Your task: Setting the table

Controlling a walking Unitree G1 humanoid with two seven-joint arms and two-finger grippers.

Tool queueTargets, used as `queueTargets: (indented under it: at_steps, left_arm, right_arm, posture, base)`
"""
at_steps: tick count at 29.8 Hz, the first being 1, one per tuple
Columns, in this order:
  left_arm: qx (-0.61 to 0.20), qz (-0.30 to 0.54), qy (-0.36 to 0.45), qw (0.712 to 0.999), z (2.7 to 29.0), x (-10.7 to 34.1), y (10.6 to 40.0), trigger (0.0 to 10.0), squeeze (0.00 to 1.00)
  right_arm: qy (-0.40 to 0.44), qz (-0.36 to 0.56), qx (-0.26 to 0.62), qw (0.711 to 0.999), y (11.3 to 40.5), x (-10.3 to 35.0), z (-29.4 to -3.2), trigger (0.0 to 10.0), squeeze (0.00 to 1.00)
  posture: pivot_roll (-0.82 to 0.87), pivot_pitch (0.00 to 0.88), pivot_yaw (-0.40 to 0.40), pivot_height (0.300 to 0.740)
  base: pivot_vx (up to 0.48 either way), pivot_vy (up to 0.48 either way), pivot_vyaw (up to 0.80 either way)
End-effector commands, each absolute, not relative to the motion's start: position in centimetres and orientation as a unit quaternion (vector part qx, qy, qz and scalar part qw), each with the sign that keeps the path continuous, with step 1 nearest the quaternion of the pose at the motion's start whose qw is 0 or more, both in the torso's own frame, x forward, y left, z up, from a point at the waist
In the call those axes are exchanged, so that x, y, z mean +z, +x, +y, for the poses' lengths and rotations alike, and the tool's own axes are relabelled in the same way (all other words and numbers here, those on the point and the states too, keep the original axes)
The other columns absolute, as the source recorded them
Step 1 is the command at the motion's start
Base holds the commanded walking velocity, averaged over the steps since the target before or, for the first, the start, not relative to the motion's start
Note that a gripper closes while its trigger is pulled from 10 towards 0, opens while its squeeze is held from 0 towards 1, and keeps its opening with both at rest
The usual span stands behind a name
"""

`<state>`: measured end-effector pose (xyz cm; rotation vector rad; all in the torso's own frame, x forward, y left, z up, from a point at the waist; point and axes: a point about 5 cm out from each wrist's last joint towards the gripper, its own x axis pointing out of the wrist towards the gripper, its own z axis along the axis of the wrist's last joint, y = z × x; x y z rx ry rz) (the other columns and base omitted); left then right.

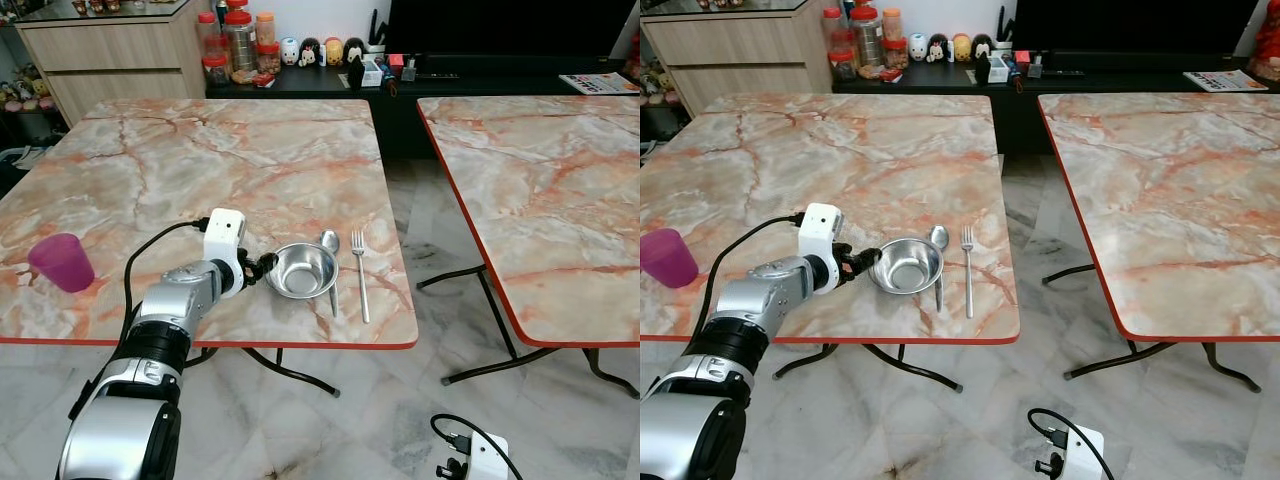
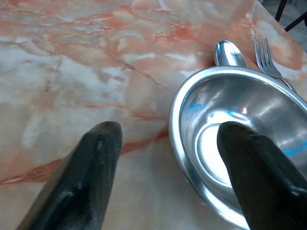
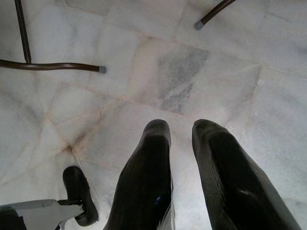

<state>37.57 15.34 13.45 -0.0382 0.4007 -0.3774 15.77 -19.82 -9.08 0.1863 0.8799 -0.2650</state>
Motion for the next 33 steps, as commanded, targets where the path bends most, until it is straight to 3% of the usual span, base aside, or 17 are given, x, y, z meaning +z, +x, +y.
queueTargets:
  at_steps: [1, 29, 31, 32, 33]
  left_arm:
    - [-0.190, 0.205, -0.015, 0.960, 15.3, 13.3, 37.4, 10.0, 0.00]
    - [-0.213, 0.261, -0.035, 0.941, 13.4, 10.3, 35.9, 10.0, 0.00]
    - [-0.212, 0.258, -0.040, 0.942, 13.4, 10.4, 35.9, 4.6, 0.00]
    - [-0.210, 0.255, -0.040, 0.943, 13.5, 10.6, 36.0, 0.0, 0.00]
    - [-0.209, 0.254, -0.040, 0.944, 13.6, 10.6, 36.0, 0.0, 0.00]
  right_arm:
    - [0.097, 0.426, -0.130, 0.890, 15.7, -9.1, -19.7, 10.0, 0.00]
    - [0.099, 0.433, -0.127, 0.887, 15.3, -9.3, -19.5, 10.0, 0.00]
    - [0.099, 0.433, -0.126, 0.887, 15.3, -9.3, -19.4, 10.0, 0.00]
    - [0.099, 0.434, -0.126, 0.887, 15.3, -9.4, -19.4, 10.0, 0.00]
    - [0.099, 0.434, -0.125, 0.887, 15.3, -9.4, -19.4, 10.0, 0.00]
  posture:
    - [0.01, 0.000, 0.014, 0.740]
    - [0.00, 0.000, 0.018, 0.740]
    - [0.00, 0.000, 0.018, 0.740]
    - [0.00, 0.000, 0.019, 0.740]
    - [0.00, 0.000, 0.019, 0.740]
  base:
    - [0.000, 0.000, 0.00]
    - [0.000, 0.000, 0.00]
    - [0.000, 0.000, 0.00]
    - [0.000, 0.000, 0.00]
    - [0.000, 0.000, 0.00]
